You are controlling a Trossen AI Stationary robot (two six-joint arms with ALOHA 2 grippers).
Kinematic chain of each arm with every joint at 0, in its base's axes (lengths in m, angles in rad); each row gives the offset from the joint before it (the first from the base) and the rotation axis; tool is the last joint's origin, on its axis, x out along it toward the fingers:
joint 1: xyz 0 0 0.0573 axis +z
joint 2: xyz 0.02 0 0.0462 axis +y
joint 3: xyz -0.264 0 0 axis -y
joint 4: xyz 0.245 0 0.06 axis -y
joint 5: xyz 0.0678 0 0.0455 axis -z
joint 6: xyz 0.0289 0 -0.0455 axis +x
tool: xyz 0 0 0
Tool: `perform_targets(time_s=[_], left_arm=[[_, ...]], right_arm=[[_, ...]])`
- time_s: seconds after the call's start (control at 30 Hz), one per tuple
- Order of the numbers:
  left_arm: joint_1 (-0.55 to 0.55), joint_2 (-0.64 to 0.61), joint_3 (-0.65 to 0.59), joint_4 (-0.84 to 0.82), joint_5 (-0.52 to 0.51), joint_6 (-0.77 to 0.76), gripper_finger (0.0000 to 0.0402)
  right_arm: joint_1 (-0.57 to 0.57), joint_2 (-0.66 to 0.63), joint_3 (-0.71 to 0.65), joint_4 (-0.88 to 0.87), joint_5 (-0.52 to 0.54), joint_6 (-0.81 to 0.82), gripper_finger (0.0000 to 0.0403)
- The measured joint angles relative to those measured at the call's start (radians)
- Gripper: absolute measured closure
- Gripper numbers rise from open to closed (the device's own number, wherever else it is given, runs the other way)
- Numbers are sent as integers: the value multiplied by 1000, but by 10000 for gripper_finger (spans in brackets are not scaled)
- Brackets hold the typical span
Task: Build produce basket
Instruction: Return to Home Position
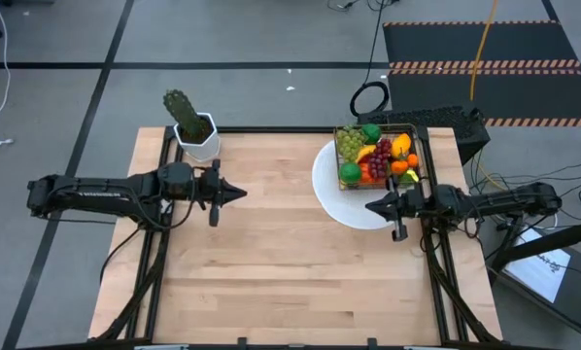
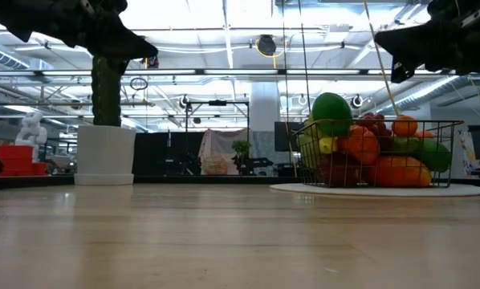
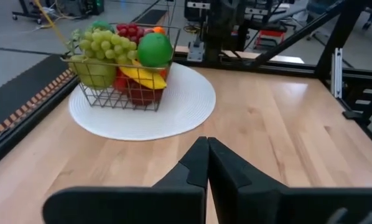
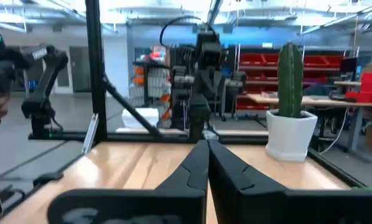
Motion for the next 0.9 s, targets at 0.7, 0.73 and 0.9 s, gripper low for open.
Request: perform_targets(time_s=[0.7, 0.73, 0.9], left_arm=[[8, -57, 0, -44, 1, 8, 396], [8, -68, 0, -64, 0, 10, 396], [8, -130, -28, -118, -3, 14, 397]], right_arm=[[0, -357, -4, -480, 0, -2, 403], [-1, -355, -3, -486, 0, -2, 403], [-1, -353, -2, -509, 17, -3, 403]])
